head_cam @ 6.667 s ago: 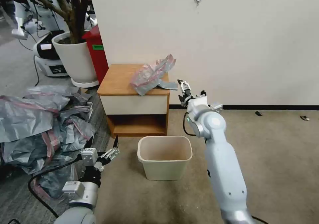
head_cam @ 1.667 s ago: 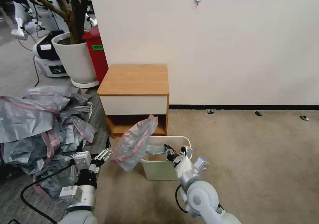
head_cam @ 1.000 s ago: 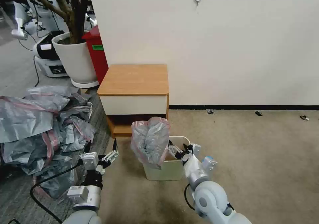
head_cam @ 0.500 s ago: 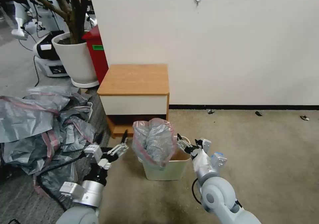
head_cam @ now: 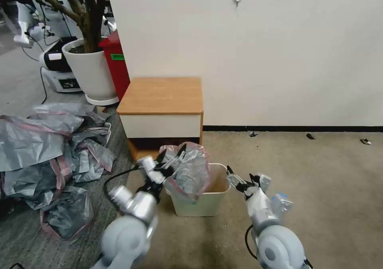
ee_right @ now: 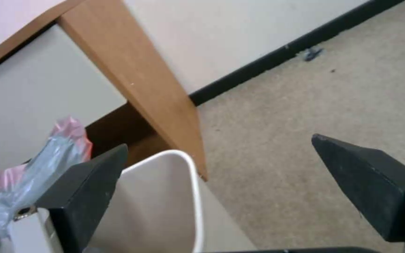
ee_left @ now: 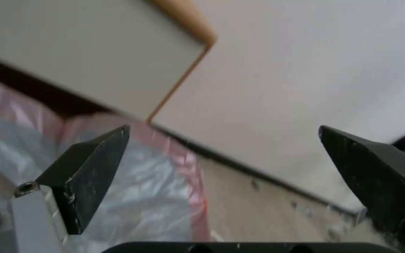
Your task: Pick up the garbage bag from the table and place it over the trash can.
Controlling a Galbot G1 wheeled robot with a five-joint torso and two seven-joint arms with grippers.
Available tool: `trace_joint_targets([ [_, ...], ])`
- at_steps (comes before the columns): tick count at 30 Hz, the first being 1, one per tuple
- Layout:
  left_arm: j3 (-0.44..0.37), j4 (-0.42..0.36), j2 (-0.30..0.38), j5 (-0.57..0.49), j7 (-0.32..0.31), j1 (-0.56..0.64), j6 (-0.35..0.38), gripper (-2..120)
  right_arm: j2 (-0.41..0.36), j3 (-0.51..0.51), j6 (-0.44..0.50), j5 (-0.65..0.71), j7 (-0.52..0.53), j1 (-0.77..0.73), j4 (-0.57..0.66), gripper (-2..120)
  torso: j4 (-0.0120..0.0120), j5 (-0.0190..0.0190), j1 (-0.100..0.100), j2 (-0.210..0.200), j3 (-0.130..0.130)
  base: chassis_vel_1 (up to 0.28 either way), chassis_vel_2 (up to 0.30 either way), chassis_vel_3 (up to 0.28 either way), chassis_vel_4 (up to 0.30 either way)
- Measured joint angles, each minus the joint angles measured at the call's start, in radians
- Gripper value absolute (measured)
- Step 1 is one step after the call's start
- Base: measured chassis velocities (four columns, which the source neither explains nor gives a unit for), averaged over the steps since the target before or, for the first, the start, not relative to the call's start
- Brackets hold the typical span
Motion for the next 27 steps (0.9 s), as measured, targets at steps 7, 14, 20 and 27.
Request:
trace_joint_targets([
  [7,0.055,-0.001,0.002,-0.044,-0.197,-0.062,0.150,100,0.022,0.024,0.014,-0.020,-0.003,-0.040,0.022,100,0.0001,0.0000,0.000,0.000,0.000,0.000,0.000,0.000,0.000],
  [14,0.022,-0.062,0.023,-0.037,-0.329,-0.034,0.268,100,0.035,0.025,0.022,-0.029,-0.007,-0.052,0.026,100,0.0003,-0.0002,0.000,0.000,0.000,0.000,0.000,0.000,0.000],
  [20,-0.034,-0.072,0.055,-0.024,-0.357,0.008,0.310,100,0.040,0.017,0.025,-0.034,-0.013,-0.052,0.024,100,0.0004,-0.0002,0.000,0.000,0.000,0.000,0.000,0.000,0.000],
  [27,-0.071,-0.089,0.084,-0.021,-0.354,0.045,0.324,100,0.045,0.009,0.032,-0.041,-0.018,-0.051,0.009,99,0.0003,-0.0002,0.000,0.000,0.000,0.000,0.000,0.000,0.000],
])
